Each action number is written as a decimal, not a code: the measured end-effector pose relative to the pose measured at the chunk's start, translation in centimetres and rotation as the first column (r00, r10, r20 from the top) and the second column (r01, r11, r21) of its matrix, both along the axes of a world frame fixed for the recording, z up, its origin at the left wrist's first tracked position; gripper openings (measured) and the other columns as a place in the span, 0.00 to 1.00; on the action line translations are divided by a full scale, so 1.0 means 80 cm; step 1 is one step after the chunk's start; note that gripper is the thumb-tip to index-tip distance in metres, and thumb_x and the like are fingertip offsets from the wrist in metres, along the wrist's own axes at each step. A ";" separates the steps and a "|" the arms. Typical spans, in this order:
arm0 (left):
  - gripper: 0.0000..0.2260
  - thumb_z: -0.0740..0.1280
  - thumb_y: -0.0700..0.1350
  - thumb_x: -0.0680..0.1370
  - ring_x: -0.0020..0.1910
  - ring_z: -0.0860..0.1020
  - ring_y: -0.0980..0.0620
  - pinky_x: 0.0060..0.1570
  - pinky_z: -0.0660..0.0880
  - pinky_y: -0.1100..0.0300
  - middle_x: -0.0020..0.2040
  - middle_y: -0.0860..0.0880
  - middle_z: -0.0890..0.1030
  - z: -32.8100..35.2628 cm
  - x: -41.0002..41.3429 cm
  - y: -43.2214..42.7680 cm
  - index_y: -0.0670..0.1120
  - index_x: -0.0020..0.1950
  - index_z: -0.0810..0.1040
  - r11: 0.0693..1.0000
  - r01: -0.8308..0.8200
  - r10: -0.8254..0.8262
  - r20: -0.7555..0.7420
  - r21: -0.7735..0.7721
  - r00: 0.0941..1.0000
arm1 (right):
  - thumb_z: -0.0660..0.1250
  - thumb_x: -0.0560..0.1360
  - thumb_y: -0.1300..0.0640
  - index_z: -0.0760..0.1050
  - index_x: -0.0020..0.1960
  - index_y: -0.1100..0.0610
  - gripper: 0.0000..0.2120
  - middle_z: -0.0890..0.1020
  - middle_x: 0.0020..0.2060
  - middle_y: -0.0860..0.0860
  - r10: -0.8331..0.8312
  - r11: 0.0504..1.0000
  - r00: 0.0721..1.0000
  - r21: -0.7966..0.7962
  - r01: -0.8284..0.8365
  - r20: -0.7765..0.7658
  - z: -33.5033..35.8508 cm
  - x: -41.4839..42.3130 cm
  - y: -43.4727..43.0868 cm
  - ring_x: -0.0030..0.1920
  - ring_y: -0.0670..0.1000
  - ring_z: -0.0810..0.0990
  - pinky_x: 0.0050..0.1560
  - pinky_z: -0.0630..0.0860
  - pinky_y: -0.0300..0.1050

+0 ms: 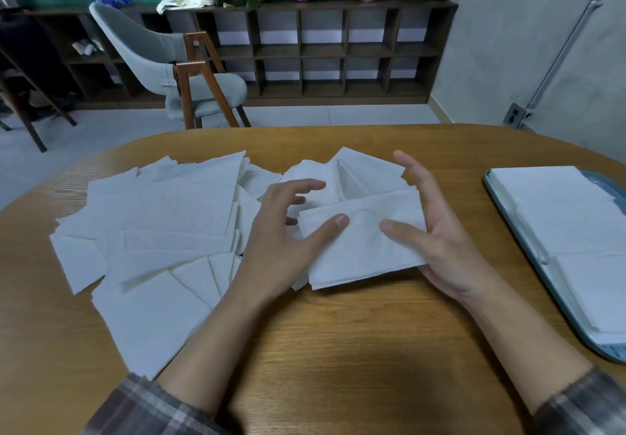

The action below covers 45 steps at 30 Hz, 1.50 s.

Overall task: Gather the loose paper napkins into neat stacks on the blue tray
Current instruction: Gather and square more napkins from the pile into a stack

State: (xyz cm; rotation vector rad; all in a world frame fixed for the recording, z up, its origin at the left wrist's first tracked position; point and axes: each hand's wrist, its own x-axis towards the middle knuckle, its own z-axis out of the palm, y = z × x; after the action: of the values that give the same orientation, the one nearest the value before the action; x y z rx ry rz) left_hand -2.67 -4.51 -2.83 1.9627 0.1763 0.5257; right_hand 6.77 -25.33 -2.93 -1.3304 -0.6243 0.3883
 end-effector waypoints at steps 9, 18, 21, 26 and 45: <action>0.18 0.75 0.51 0.79 0.55 0.79 0.63 0.49 0.78 0.65 0.59 0.69 0.78 -0.006 0.004 0.005 0.65 0.65 0.77 0.998 0.059 -0.061 -0.073 -0.033 0.995 | 0.75 0.75 0.62 0.86 0.60 0.49 0.15 0.86 0.60 0.49 0.075 0.993 0.997 -0.091 -0.075 -0.007 0.000 -0.001 -0.003 0.64 0.49 0.82 0.57 0.78 0.39; 0.22 0.79 0.58 0.71 0.50 0.75 0.60 0.48 0.73 0.62 0.51 0.60 0.75 -0.031 0.008 0.011 0.59 0.59 0.72 0.889 0.103 -0.001 -0.223 0.446 0.975 | 0.70 0.80 0.67 0.87 0.59 0.50 0.16 0.85 0.54 0.32 -0.271 0.856 0.895 -0.337 0.392 0.353 -0.016 0.015 -0.005 0.62 0.30 0.78 0.60 0.67 0.21; 0.15 0.79 0.55 0.72 0.49 0.75 0.61 0.46 0.67 0.73 0.51 0.59 0.76 -0.037 0.009 0.009 0.56 0.54 0.79 0.862 0.142 -0.051 -0.195 0.487 0.979 | 0.69 0.80 0.67 0.87 0.59 0.49 0.17 0.86 0.56 0.35 -0.323 0.814 0.856 -0.344 0.469 0.404 -0.020 0.017 -0.005 0.62 0.30 0.78 0.61 0.66 0.21; 0.05 0.77 0.52 0.75 0.45 0.76 0.63 0.44 0.68 0.72 0.48 0.59 0.77 -0.040 0.010 0.001 0.54 0.46 0.83 0.885 0.120 -0.056 -0.154 0.449 0.986 | 0.68 0.80 0.67 0.87 0.59 0.49 0.17 0.85 0.56 0.35 -0.432 0.765 0.798 -0.296 0.571 0.421 -0.021 0.020 -0.009 0.61 0.28 0.77 0.60 0.66 0.19; 0.03 0.75 0.50 0.76 0.48 0.79 0.56 0.48 0.75 0.59 0.44 0.59 0.81 -0.024 0.001 0.004 0.54 0.45 0.82 0.886 0.123 -0.118 -0.040 0.448 0.992 | 0.70 0.79 0.67 0.86 0.57 0.50 0.15 0.86 0.52 0.33 -0.561 0.798 0.779 -0.066 0.599 0.279 -0.001 0.013 -0.018 0.58 0.33 0.81 0.55 0.71 0.23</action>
State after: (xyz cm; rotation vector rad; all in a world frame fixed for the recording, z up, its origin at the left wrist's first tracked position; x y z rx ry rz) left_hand -2.55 -4.20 -4.77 2.4109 -0.0710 0.5046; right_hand 7.77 -26.76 -3.00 -1.6571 -0.3542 -0.2522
